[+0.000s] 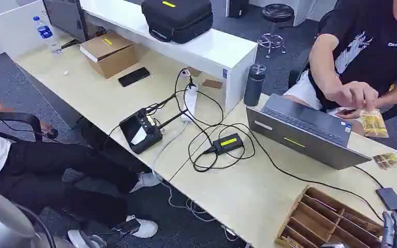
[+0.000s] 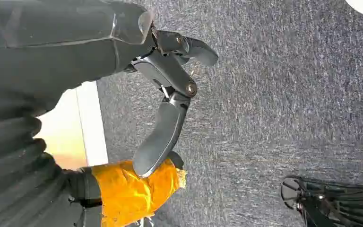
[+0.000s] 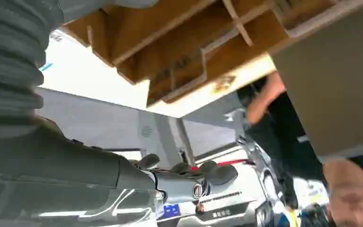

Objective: Pass the card to the sensor for recognition and then transmit it.

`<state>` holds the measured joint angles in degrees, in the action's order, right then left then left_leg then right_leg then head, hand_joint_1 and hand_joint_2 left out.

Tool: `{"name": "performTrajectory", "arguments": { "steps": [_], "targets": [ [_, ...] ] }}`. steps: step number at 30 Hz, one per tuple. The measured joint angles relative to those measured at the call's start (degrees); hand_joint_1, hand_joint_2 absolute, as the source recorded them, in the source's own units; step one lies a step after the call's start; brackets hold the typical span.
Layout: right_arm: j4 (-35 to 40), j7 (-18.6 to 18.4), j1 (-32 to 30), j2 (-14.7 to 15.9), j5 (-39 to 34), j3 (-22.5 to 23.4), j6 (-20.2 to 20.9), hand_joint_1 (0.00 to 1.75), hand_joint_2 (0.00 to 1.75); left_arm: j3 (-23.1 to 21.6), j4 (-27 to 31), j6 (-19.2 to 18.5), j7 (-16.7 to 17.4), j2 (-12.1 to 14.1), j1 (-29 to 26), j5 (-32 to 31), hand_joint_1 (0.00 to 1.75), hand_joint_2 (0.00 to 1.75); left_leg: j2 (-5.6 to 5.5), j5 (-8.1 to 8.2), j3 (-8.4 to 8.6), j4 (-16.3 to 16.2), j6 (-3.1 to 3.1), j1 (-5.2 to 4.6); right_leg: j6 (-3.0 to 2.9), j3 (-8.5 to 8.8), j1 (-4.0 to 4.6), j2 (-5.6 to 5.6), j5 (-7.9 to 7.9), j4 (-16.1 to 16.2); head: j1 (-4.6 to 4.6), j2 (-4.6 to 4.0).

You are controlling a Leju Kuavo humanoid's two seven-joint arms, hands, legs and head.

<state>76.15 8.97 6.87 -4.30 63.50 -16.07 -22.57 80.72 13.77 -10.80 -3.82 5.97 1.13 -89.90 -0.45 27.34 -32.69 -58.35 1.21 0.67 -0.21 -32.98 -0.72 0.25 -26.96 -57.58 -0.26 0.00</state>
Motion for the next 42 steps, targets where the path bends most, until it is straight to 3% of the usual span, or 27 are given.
{"name": "performTrajectory", "arguments": {
  "steps": [3, 10, 16, 20, 26, 42],
  "targets": [
    [2.1, 3.5, -0.1, -0.3, -3.1, 0.0, -3.3, 0.00, 1.75, -0.2, 0.0, 0.0, 0.0, 0.0, 0.0, 0.0, 0.00, 1.75, 0.00, 0.00, 0.00, 0.0, 0.00, 0.00, 0.00, -0.01, 0.00, 0.00, 0.00, 0.0, 0.00, 0.00],
    [8.7, 7.1, -0.5, -0.6, -9.0, -0.4, -4.9, 0.00, 1.75, -0.4, 0.0, 0.0, 0.0, 0.0, 0.0, 0.0, 0.00, 1.75, 0.00, 0.00, -0.01, 0.0, 0.00, 0.00, 0.00, -0.01, 0.00, 0.00, 0.00, 0.0, 0.00, 0.00],
    [18.1, 2.1, 3.3, -1.6, -7.5, -3.9, 4.3, 0.00, 1.75, -1.6, 0.0, -0.7, -0.1, 0.5, 0.2, 0.0, 0.00, 1.75, 0.03, -0.05, 0.00, 0.0, 0.07, 0.01, -0.02, -0.01, 0.00, 0.03, 0.02, 0.0, -0.02, 0.00],
    [17.0, -2.5, 9.7, -2.7, -0.7, -7.2, 7.5, 0.00, 1.75, -3.0, 0.0, -1.2, -0.6, 1.0, 0.5, 0.0, 0.00, 1.75, 0.04, -0.11, 0.01, 0.0, 0.11, 0.03, -0.07, -0.02, 0.01, 0.03, 0.07, -0.1, 0.00, 0.00],
    [9.4, -7.7, 16.8, -4.7, 4.5, -10.7, 7.7, 0.00, 1.75, -5.1, 0.0, -1.7, -0.7, 1.6, 1.0, 0.0, 0.00, 1.75, -0.12, -0.26, -0.04, 0.0, 0.18, 0.04, -0.13, -0.03, 0.01, -0.04, 0.13, -0.1, -0.02, 0.00],
    [5.8, -7.9, 19.2, -6.1, 4.6, -13.6, 7.4, 0.02, 1.75, -6.3, 0.0, -1.7, -0.6, 1.7, 1.1, 0.0, 0.00, 1.75, -0.13, -0.24, -0.11, 0.0, 0.19, 0.04, -0.13, -0.12, 0.01, -0.05, 0.13, -0.1, 0.00, 0.00]
  ]
}}
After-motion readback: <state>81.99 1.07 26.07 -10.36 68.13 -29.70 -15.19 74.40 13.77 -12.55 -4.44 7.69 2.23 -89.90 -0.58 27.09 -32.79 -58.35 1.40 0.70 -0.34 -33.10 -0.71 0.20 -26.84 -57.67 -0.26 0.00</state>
